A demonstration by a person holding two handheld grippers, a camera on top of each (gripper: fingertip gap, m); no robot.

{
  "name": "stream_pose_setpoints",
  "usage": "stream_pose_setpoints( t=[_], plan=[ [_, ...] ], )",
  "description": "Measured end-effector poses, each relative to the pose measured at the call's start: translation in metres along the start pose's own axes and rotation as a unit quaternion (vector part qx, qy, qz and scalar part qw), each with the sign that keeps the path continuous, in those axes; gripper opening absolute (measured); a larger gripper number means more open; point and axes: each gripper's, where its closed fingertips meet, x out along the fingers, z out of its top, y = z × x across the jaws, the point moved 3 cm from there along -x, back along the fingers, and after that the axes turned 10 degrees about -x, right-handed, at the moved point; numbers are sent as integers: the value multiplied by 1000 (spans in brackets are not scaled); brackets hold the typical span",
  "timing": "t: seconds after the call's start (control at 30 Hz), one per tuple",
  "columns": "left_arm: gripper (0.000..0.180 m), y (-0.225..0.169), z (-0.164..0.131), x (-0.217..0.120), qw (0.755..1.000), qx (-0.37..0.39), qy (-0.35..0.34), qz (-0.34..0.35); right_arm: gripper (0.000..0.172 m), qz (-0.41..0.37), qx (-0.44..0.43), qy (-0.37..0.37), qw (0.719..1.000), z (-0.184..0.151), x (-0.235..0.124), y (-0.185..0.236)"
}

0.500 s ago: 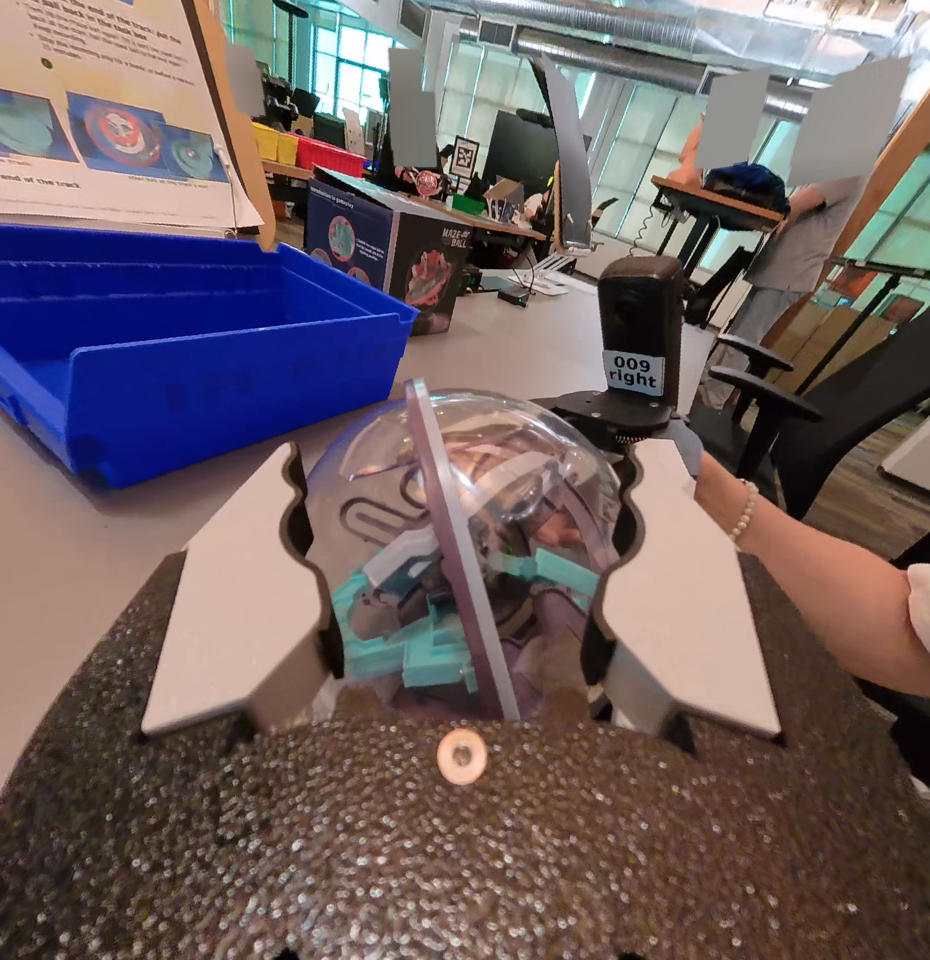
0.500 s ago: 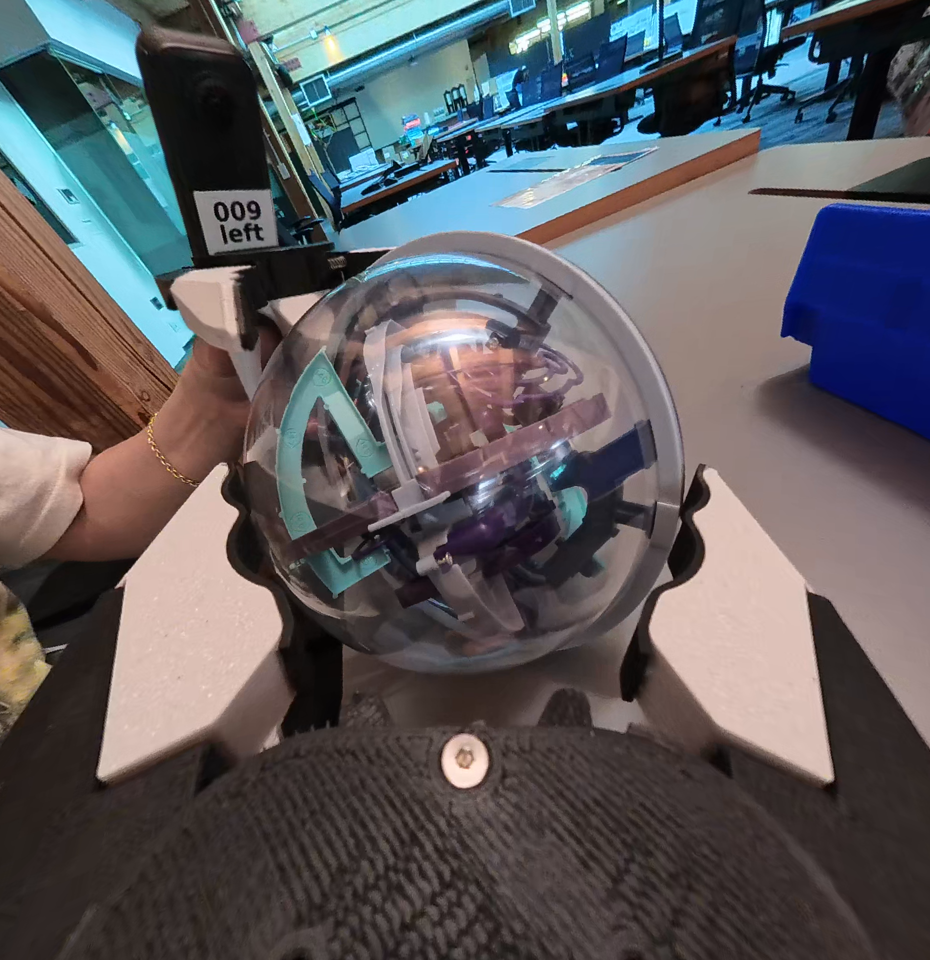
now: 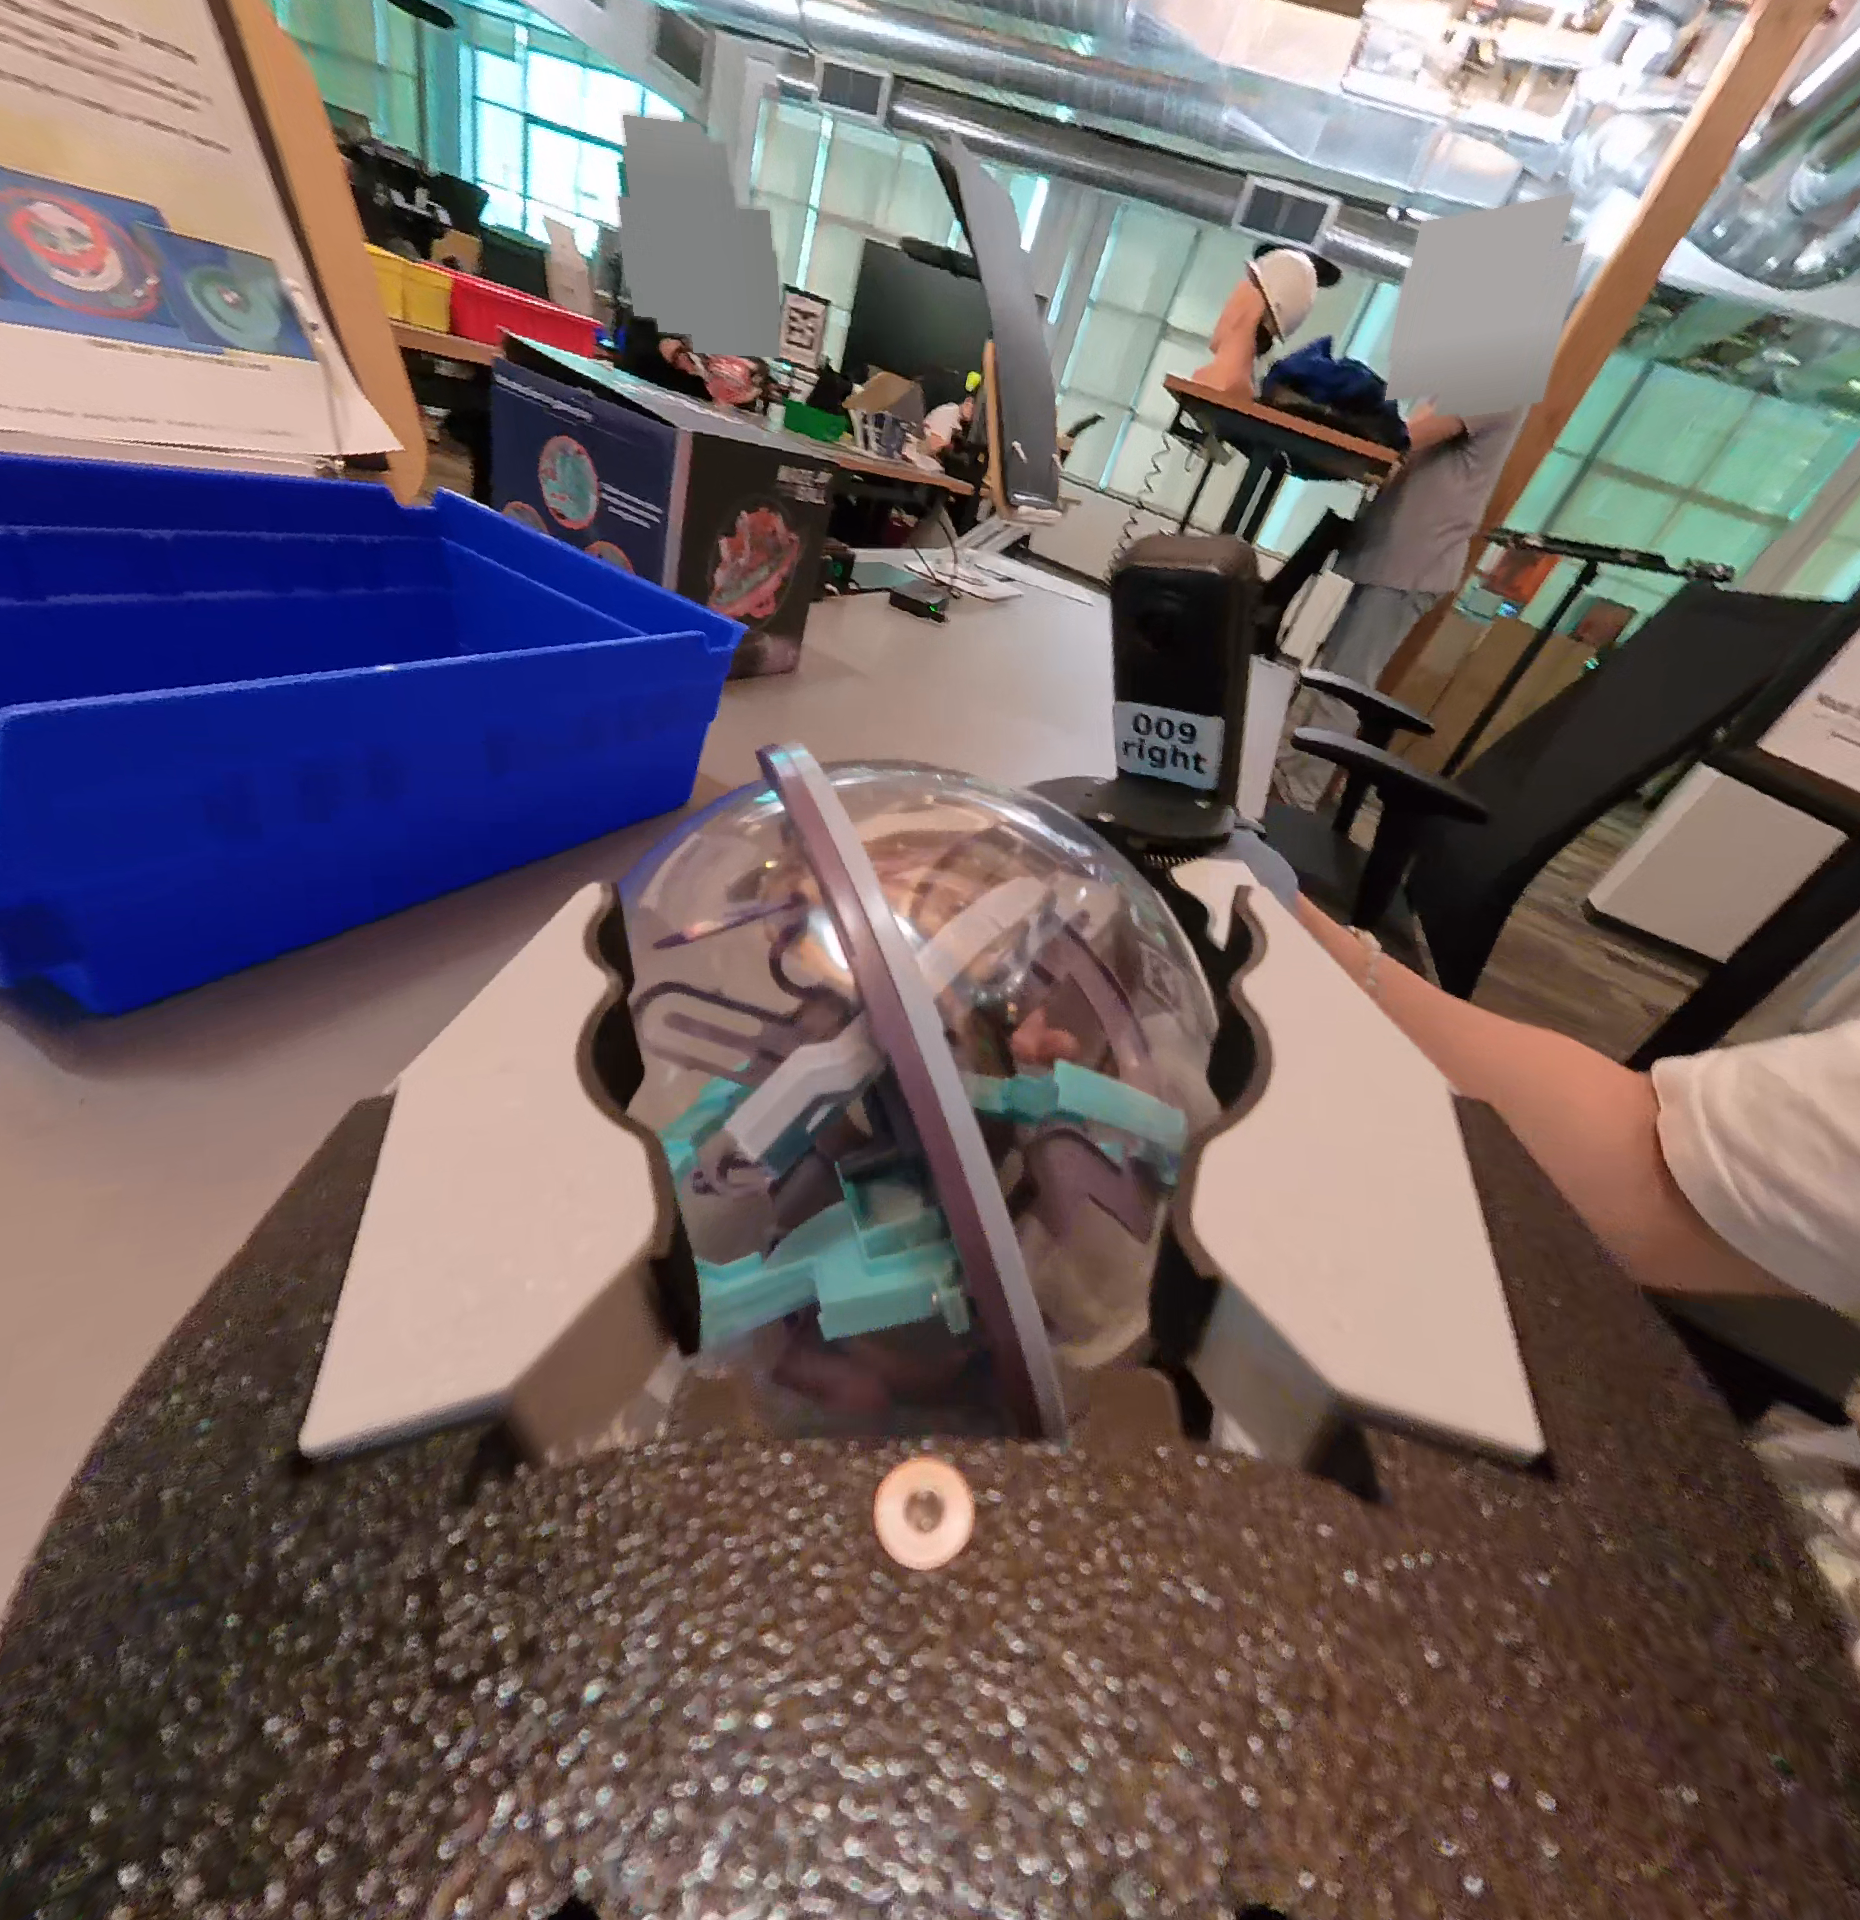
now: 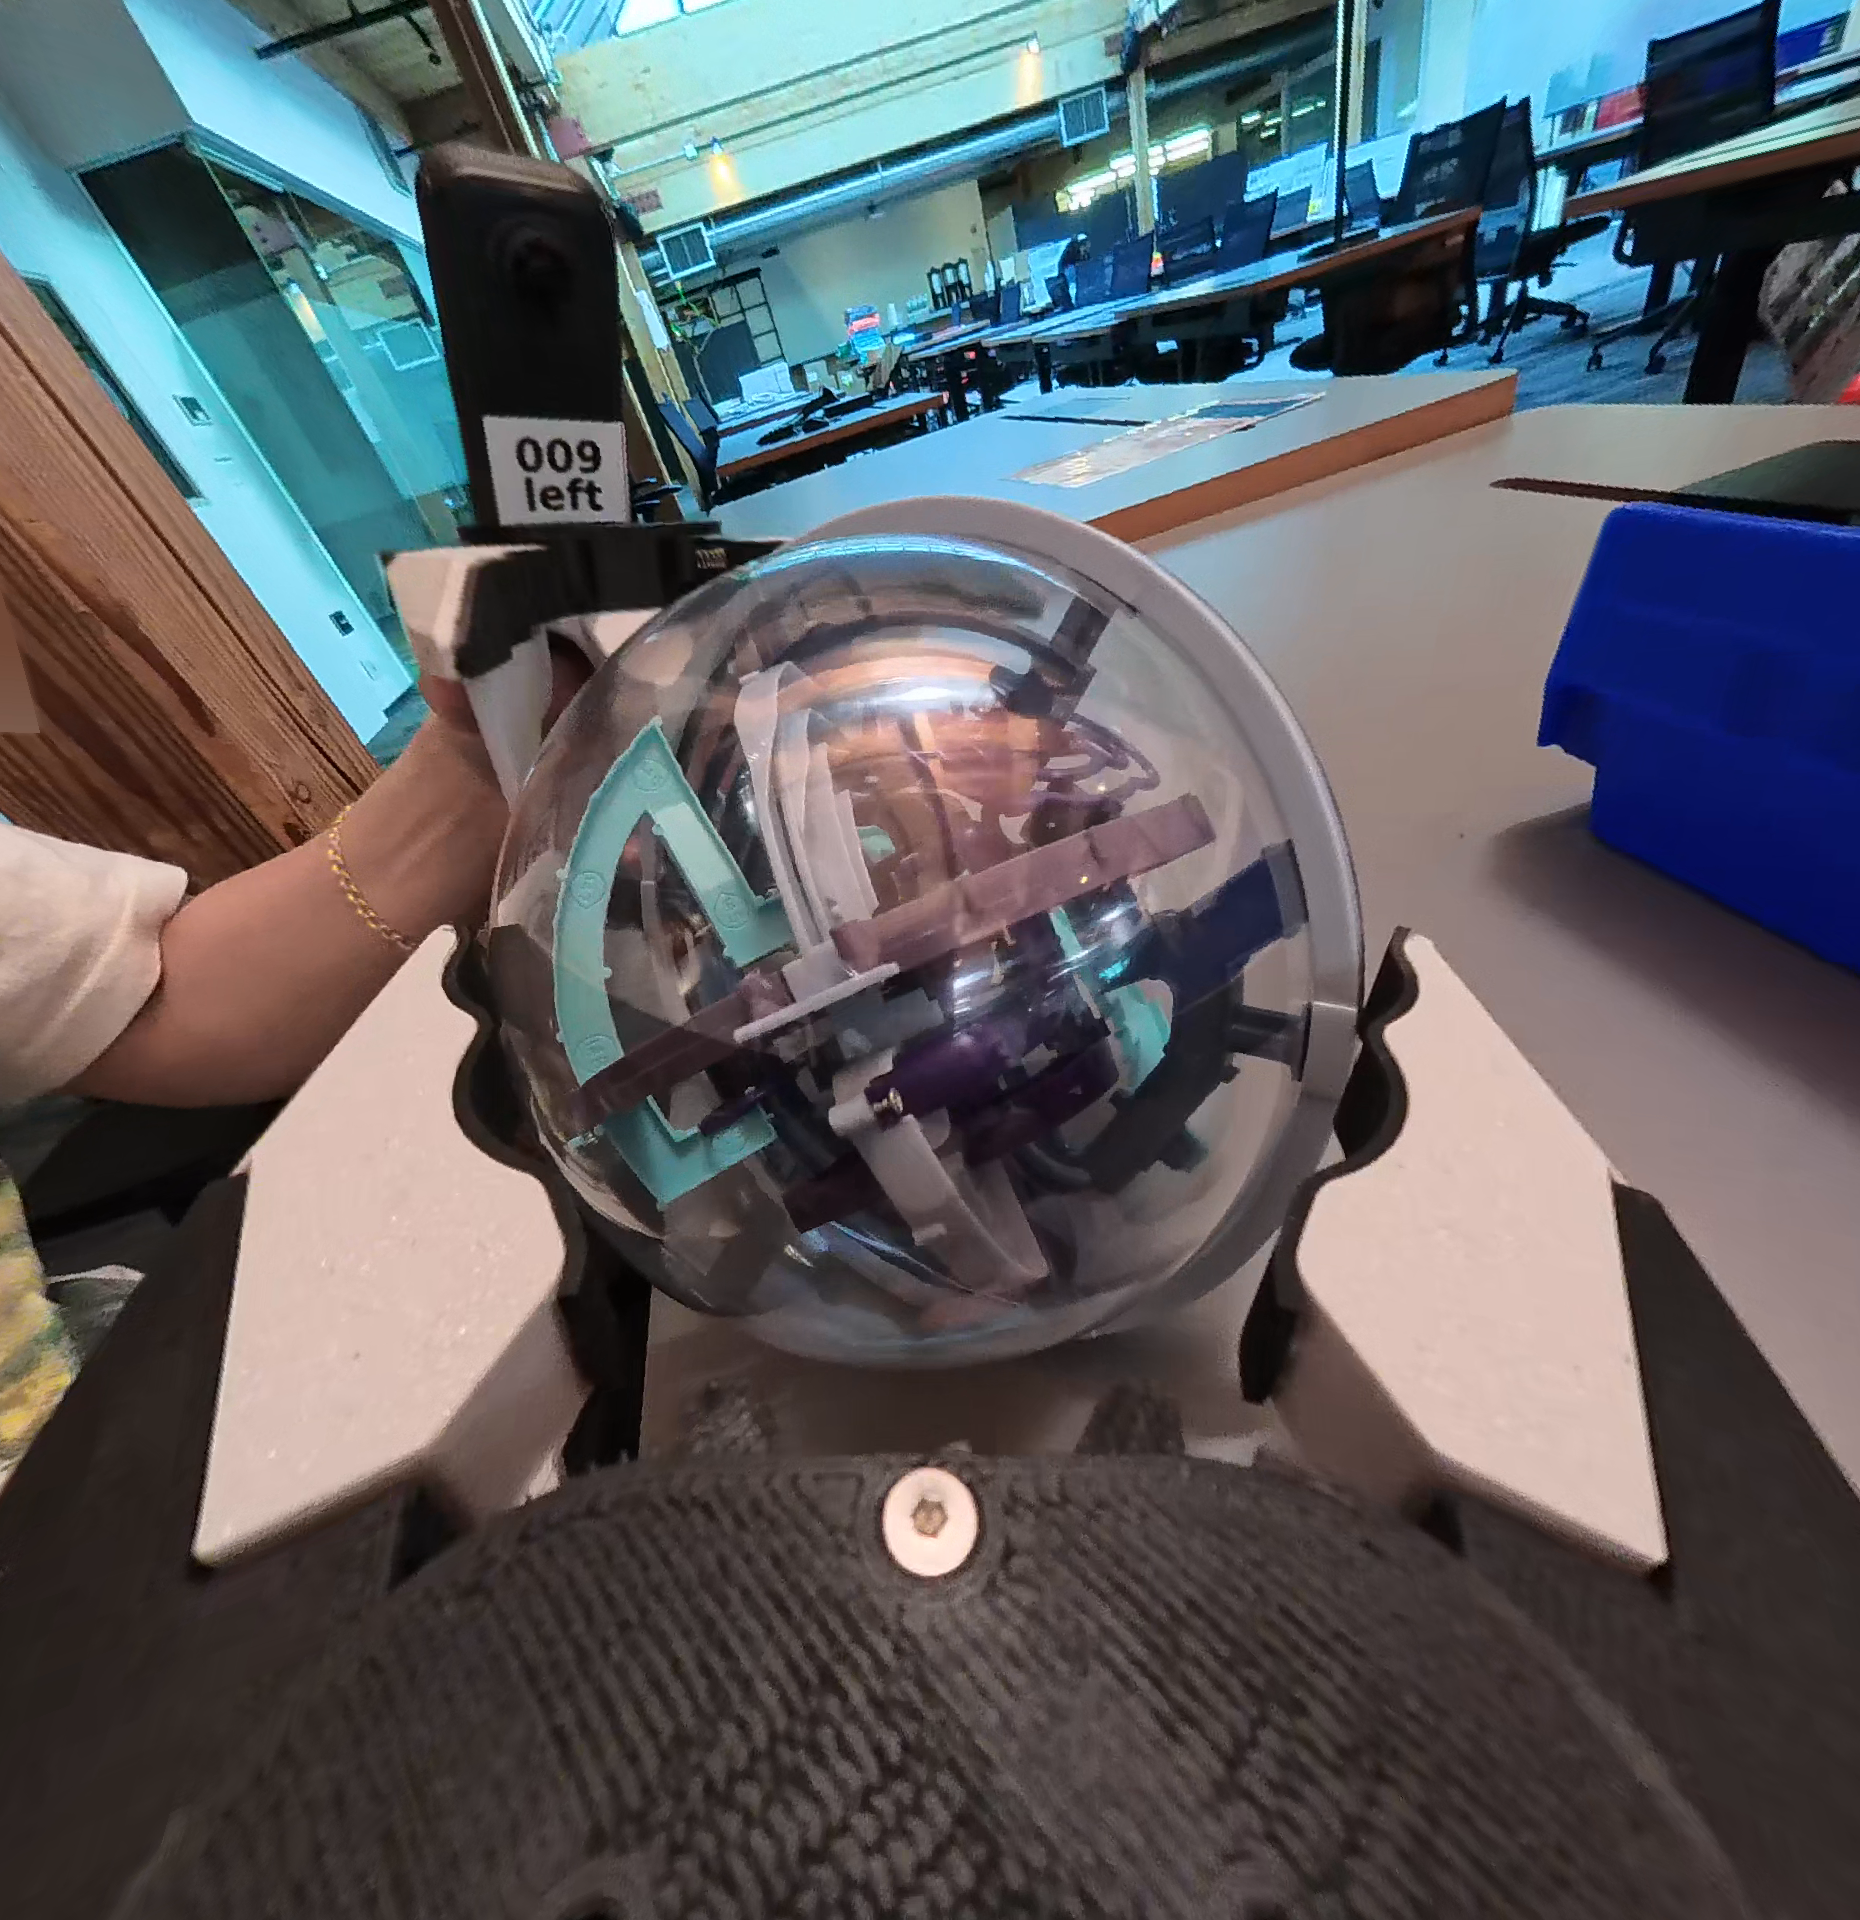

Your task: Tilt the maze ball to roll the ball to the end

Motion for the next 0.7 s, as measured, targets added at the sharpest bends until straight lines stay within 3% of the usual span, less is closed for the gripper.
stream_pose_setpoints(
  t=[0.23,0.43,0.7],
  plan=[
    [116,0,-8,1,999,45,-12,-27,154,12,-11,6,1000,-3,-6,-1],
    [133,5,-18,12,998,61,3,10,150,12,-34,27,999,-4,-10,1],
    [141,10,-20,15,996,44,38,64,142,-28,-219,77,972,4,-9,11]
  ],
)
